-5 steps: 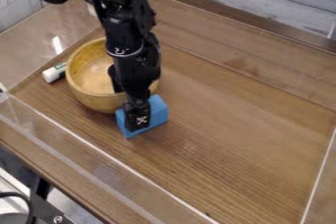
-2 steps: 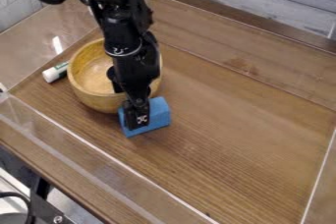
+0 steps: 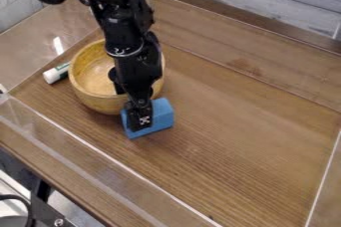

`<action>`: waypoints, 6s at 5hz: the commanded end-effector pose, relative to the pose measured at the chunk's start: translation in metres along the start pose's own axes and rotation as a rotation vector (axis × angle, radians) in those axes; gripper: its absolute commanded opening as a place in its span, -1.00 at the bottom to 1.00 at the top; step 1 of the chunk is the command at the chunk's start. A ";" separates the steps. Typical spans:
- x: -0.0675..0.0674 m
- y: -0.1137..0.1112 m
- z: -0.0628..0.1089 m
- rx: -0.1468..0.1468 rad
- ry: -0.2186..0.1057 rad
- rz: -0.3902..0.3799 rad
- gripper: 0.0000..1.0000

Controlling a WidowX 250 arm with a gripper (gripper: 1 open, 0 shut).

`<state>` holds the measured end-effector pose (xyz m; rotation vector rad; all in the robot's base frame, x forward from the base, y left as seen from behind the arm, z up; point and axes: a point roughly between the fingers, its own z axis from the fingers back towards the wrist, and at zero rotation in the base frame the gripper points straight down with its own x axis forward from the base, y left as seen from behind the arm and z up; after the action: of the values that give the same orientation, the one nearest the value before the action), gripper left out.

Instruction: Put the blue block in the brown bowl

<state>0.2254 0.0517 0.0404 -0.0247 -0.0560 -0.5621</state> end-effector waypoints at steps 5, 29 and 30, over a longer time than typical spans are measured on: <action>0.012 0.011 -0.007 0.031 -0.075 -0.012 -1.00; 0.025 0.018 -0.039 -0.025 -0.107 0.017 -1.00; 0.027 0.018 -0.041 -0.026 -0.108 0.019 -1.00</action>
<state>0.2682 0.0558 0.0210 -0.0403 -0.2162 -0.5393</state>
